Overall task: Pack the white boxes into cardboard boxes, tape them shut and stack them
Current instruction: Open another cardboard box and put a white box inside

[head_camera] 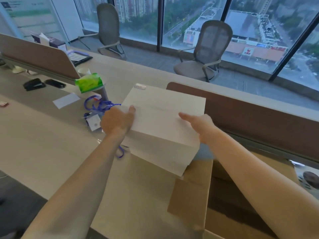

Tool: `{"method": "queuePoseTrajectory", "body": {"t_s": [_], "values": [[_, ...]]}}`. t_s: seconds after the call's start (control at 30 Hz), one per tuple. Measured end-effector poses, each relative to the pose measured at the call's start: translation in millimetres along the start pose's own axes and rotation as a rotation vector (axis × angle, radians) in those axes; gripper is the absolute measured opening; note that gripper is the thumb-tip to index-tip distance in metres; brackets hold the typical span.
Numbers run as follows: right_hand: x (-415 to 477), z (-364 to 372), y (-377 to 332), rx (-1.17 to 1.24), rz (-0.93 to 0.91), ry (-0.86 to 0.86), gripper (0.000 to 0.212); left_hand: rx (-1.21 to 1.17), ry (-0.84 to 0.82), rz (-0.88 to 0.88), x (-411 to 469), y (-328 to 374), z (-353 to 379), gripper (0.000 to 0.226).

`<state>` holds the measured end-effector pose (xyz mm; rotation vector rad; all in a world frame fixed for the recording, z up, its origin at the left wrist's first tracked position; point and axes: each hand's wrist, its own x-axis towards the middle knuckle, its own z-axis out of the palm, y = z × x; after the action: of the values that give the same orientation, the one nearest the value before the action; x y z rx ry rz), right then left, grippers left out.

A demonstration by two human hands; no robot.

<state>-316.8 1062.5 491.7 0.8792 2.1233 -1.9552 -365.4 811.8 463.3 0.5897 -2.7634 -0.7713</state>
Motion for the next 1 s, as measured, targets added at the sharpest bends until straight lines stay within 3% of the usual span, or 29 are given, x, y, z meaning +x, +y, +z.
{"method": "queuePoseTrajectory", "body": {"t_s": [0.17,0.3,0.4,0.5,0.63,0.87,1.0], "values": [[-37,-50,-16,-0.002,-0.07,0.01,0.071,-0.096,0.065,0.016,-48,42,-26,0.054],[-63,-121,-9,0.02,-0.054,0.029,0.079,-0.11,0.055,0.056,-107,85,-26,0.051],[-83,-182,8,0.052,-0.027,0.073,0.068,-0.106,0.014,0.133,-156,116,-15,0.05],[-100,-239,34,0.076,-0.001,0.124,0.071,-0.097,-0.018,0.204,-209,138,-1,0.049],[-115,-288,76,0.056,0.048,0.149,0.069,-0.045,-0.087,0.217,-265,142,23,0.05],[-130,-331,135,0.005,0.07,0.109,0.028,0.056,-0.126,0.287,-339,126,39,0.047],[-122,-336,147,-0.027,0.066,0.127,0.041,0.08,-0.202,0.289,-351,115,48,0.052]]}}
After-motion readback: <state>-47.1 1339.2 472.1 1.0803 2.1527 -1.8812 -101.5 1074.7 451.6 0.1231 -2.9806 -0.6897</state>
